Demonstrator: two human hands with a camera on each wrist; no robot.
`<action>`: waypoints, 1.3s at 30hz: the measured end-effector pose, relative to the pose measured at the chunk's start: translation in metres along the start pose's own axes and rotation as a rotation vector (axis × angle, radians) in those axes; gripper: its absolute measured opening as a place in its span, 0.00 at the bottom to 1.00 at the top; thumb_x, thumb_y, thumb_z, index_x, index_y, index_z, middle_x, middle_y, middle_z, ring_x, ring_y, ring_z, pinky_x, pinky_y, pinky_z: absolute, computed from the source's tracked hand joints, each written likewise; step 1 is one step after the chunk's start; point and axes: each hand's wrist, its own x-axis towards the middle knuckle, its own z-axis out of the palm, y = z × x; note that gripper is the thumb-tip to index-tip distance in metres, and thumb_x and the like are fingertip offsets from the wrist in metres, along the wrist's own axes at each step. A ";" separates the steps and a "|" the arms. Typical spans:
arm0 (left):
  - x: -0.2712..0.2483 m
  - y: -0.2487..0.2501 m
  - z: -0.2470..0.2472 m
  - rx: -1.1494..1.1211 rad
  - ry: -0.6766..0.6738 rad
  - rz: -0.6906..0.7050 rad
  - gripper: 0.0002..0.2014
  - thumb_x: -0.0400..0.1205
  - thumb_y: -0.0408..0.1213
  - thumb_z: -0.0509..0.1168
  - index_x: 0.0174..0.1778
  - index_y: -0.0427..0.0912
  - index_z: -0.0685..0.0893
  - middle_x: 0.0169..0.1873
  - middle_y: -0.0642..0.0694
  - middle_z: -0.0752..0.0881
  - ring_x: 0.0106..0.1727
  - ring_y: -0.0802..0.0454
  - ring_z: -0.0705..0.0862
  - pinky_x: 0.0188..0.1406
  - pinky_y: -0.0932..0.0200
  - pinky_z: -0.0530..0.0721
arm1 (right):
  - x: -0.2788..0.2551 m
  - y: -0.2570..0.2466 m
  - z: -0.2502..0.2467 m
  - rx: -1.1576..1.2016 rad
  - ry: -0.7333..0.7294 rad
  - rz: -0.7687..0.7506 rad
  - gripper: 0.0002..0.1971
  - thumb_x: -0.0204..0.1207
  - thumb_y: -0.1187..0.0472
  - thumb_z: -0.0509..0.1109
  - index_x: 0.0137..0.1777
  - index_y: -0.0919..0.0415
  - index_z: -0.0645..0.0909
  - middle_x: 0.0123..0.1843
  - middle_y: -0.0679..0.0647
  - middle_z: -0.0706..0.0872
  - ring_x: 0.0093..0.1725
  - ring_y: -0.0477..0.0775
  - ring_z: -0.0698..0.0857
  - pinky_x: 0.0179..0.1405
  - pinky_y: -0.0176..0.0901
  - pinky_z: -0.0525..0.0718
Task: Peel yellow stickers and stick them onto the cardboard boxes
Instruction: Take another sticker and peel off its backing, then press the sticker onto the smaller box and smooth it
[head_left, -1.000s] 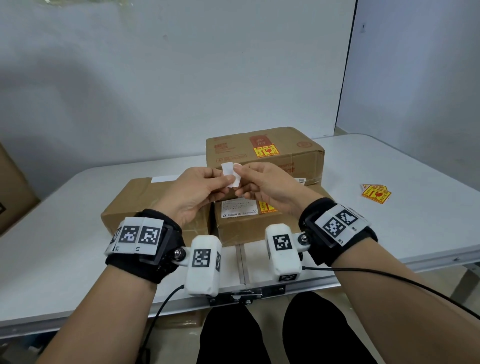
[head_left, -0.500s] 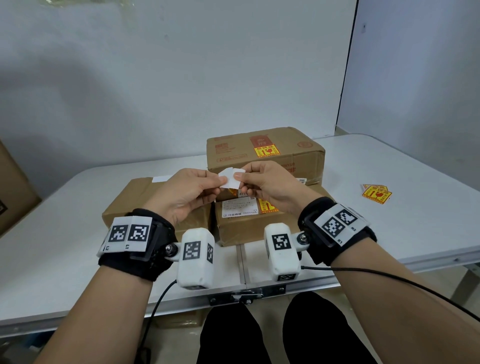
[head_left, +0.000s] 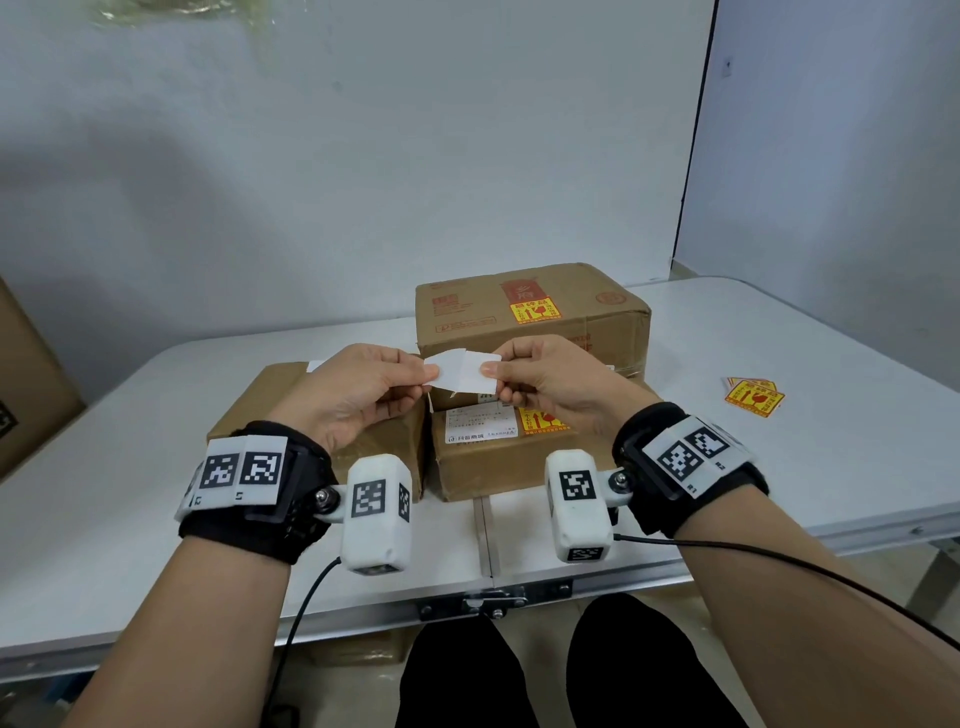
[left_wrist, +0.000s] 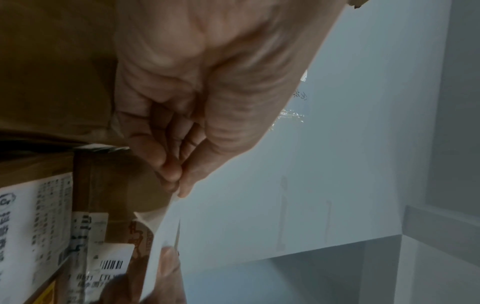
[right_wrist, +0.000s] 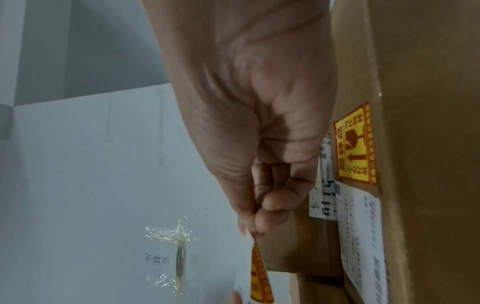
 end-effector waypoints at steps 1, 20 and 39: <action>0.001 0.000 -0.002 -0.002 0.007 0.002 0.02 0.75 0.29 0.74 0.38 0.36 0.88 0.27 0.48 0.86 0.26 0.61 0.81 0.28 0.70 0.84 | 0.000 0.001 -0.002 -0.001 0.007 0.005 0.02 0.78 0.67 0.71 0.48 0.66 0.84 0.33 0.55 0.84 0.28 0.44 0.81 0.28 0.29 0.80; 0.012 -0.008 0.004 -0.019 0.216 0.182 0.11 0.80 0.26 0.67 0.33 0.38 0.76 0.41 0.37 0.86 0.32 0.53 0.90 0.34 0.65 0.88 | 0.005 0.003 0.000 0.005 0.098 -0.043 0.09 0.77 0.67 0.72 0.56 0.67 0.84 0.35 0.56 0.87 0.30 0.45 0.83 0.32 0.31 0.83; 0.012 -0.016 -0.068 0.111 0.719 0.392 0.08 0.79 0.31 0.67 0.45 0.52 0.82 0.43 0.47 0.89 0.40 0.52 0.88 0.48 0.56 0.87 | 0.022 -0.020 0.018 0.246 0.178 -0.095 0.03 0.79 0.67 0.70 0.51 0.65 0.82 0.32 0.53 0.85 0.27 0.43 0.82 0.27 0.30 0.80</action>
